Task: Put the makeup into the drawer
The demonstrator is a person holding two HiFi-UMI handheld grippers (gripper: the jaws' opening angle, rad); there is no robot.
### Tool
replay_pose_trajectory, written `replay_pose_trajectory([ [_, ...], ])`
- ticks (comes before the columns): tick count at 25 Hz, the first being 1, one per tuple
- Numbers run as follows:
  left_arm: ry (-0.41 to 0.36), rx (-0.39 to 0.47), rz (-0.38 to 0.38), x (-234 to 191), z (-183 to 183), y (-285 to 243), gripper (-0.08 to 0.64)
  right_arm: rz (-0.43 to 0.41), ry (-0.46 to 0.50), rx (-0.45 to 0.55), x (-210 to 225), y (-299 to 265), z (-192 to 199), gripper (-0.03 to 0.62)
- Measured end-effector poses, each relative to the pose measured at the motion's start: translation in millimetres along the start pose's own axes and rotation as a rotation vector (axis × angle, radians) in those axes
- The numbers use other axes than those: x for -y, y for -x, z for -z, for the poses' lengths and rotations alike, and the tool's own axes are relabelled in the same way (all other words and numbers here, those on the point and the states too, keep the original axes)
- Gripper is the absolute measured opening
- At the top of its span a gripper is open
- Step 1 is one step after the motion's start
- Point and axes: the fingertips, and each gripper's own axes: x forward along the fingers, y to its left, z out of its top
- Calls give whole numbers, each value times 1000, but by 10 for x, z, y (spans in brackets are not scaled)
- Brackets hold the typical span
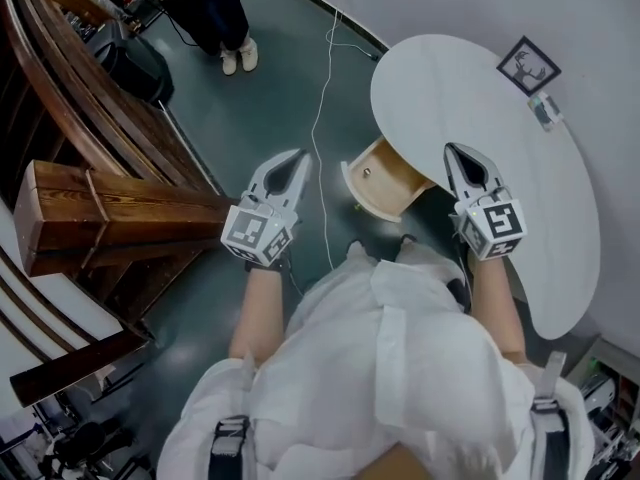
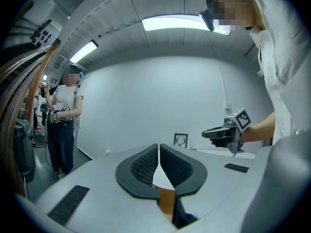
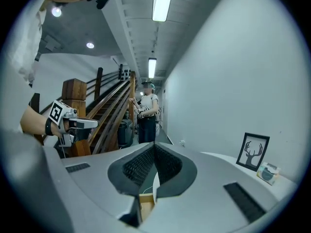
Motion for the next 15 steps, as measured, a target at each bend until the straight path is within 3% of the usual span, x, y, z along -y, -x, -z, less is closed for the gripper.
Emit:
replay_pose_trajectory([
  [6, -12, 17, 1, 164, -136, -95, 18, 12, 37, -12, 131, 145, -84, 9],
  [15, -26, 7, -63, 446, -176, -181, 18, -69, 64, 11, 295, 289, -130, 9],
])
